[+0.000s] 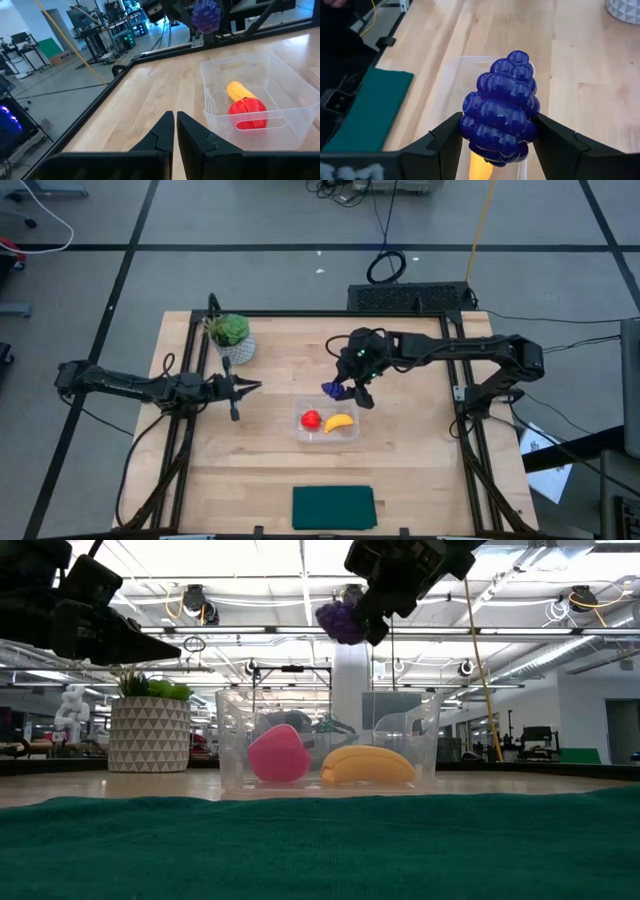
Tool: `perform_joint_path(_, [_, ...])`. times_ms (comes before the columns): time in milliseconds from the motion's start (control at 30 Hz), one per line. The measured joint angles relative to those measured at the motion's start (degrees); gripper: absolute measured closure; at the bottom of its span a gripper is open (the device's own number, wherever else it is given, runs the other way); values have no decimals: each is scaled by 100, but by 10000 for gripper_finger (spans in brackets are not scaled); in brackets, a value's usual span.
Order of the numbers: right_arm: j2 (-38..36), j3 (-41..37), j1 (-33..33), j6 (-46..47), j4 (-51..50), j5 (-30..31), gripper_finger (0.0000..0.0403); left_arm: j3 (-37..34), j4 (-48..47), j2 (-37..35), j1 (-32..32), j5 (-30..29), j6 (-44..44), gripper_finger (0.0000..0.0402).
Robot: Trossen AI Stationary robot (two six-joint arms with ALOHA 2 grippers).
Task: Pick and placing Produce into tupperware
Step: Put the black berry into transparent bin
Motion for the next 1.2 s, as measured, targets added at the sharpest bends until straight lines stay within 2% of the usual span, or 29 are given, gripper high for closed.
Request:
perform_joint_path(300, [8, 41, 52, 330, 268, 50, 202, 0, 0, 0, 0, -68, -7, 376])
perform_joint_path(500, [341, 57, 98, 522, 450, 151, 202, 0, -1, 0, 0, -72, -9, 376])
perform_joint_path(833, [970, 154, 151, -172, 152, 211, 202, 0, -12, 0, 1, -72, 9, 376])
perform_joint_path(1000, [1246, 501, 416, -821, -421, 782, 202, 0, -18, 0, -1, -72, 72, 376])
perform_joint_path(1200, [1261, 546, 596, -1113, -222, 930, 202, 0, -112, 0, -1, -74, 68, 376])
